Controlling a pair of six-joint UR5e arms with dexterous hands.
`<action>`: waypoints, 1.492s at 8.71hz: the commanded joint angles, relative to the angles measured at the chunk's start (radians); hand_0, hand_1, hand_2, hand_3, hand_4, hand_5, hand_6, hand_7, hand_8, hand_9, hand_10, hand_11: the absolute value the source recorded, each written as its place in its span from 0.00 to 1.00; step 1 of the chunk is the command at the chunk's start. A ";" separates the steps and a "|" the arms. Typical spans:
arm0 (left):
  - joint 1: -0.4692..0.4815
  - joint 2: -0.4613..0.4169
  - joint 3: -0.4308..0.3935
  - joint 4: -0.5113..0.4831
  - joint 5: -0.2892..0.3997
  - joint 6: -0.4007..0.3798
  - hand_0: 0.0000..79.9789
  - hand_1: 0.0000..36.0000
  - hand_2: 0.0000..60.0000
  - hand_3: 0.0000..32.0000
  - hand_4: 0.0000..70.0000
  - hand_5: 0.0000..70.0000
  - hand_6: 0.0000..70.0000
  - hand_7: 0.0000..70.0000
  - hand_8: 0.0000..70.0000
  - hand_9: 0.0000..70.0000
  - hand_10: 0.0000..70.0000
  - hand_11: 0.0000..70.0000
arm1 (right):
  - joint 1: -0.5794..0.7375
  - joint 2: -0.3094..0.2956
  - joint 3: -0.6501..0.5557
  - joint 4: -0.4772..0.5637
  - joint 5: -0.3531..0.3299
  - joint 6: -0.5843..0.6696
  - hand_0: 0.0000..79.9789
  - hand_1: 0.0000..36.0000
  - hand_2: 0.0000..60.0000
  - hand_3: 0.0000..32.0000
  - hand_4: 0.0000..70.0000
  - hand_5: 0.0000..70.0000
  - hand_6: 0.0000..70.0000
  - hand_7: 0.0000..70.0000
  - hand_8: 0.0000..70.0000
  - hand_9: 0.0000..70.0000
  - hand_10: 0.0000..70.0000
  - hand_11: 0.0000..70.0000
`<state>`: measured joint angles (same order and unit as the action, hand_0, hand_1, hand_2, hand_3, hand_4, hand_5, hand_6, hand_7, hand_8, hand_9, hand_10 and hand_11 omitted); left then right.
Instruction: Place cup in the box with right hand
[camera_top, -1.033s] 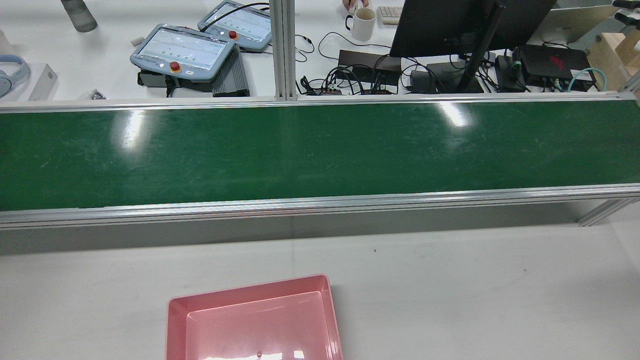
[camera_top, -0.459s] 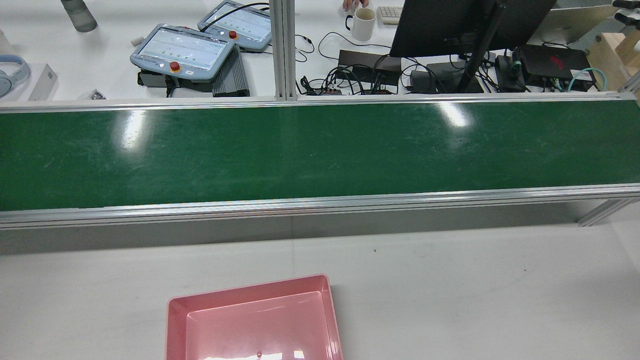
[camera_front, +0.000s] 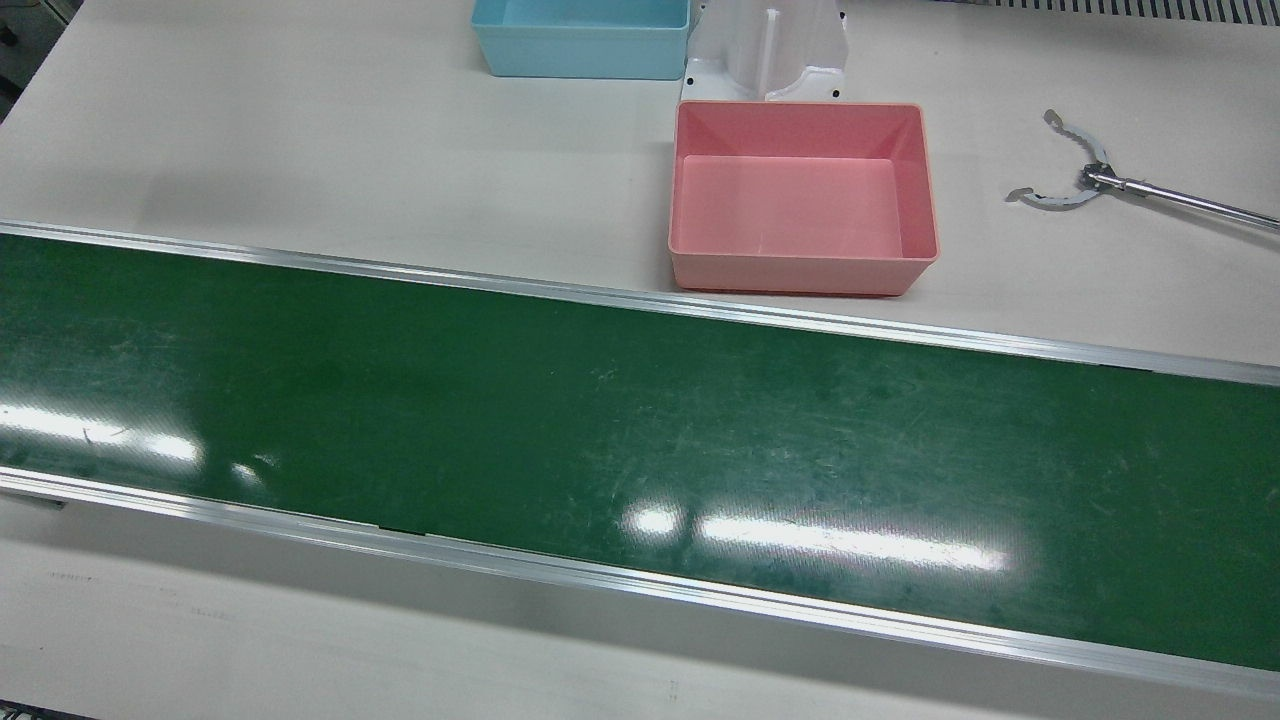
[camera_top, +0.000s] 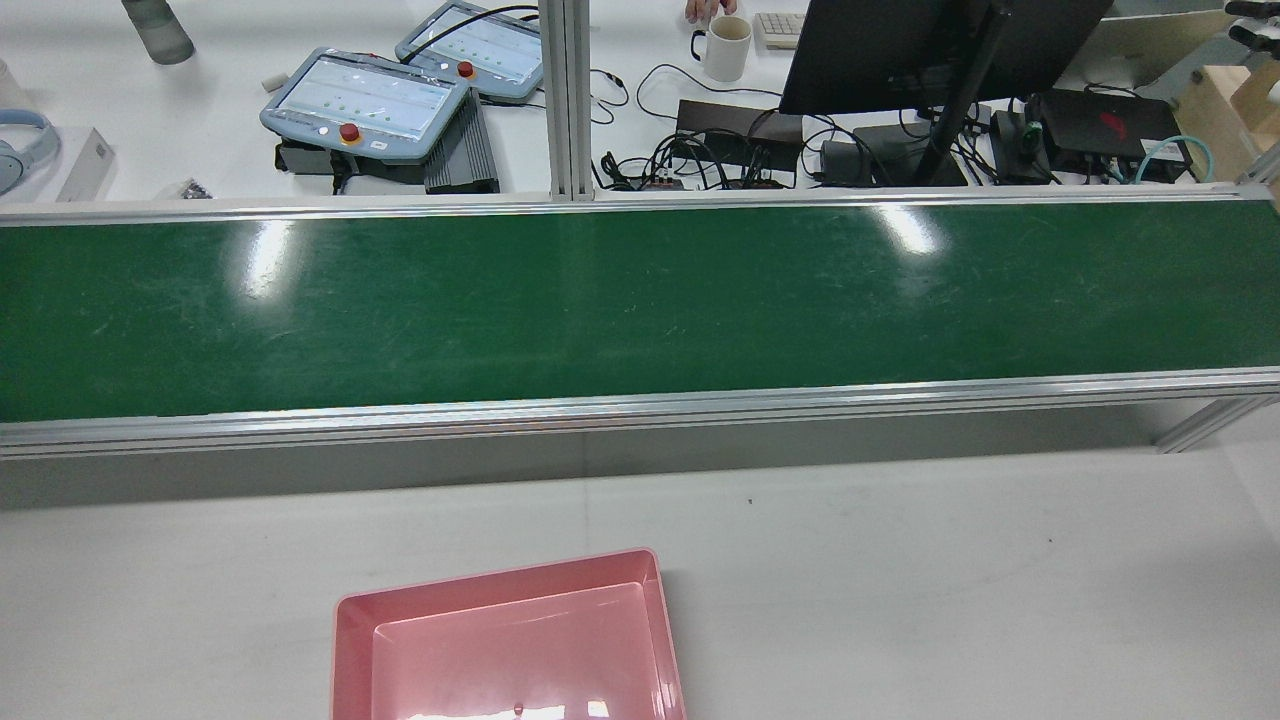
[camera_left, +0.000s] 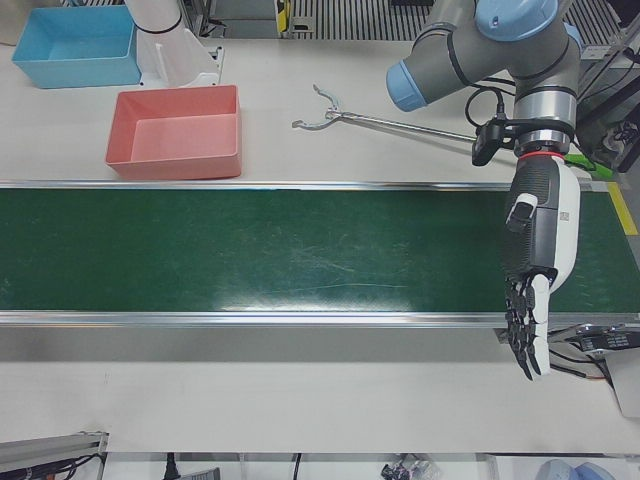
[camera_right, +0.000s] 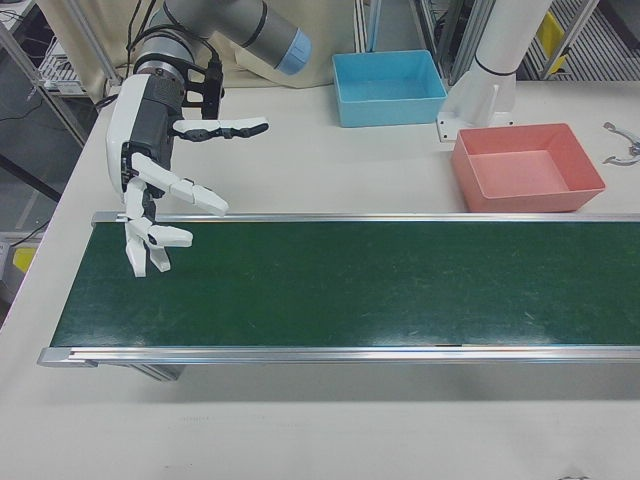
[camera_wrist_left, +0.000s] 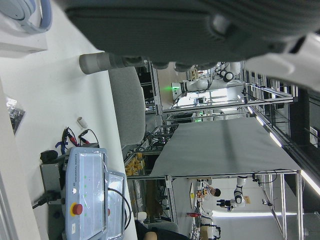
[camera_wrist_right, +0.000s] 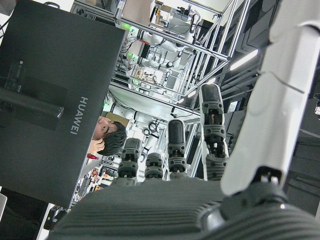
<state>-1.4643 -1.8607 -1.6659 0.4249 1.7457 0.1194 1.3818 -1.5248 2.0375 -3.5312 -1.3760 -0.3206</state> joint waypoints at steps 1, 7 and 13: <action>-0.001 0.000 0.000 0.000 0.000 0.000 0.00 0.00 0.00 0.00 0.00 0.00 0.00 0.00 0.00 0.00 0.00 0.00 | 0.000 0.000 0.000 0.000 0.000 0.000 0.70 0.33 0.00 0.00 0.50 0.08 0.16 0.62 0.06 0.19 0.16 0.25; -0.001 0.000 0.000 0.000 0.000 -0.001 0.00 0.00 0.00 0.00 0.00 0.00 0.00 0.00 0.00 0.00 0.00 0.00 | 0.000 0.000 0.000 0.000 0.000 0.000 0.70 0.33 0.00 0.00 0.50 0.08 0.16 0.63 0.06 0.20 0.16 0.25; -0.001 0.000 0.000 0.000 0.000 0.000 0.00 0.00 0.00 0.00 0.00 0.00 0.00 0.00 0.00 0.00 0.00 0.00 | 0.000 0.000 0.000 0.002 0.000 0.000 0.70 0.33 0.00 0.00 0.50 0.08 0.16 0.63 0.06 0.20 0.16 0.25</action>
<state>-1.4649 -1.8607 -1.6659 0.4249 1.7457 0.1187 1.3815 -1.5251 2.0371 -3.5312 -1.3760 -0.3202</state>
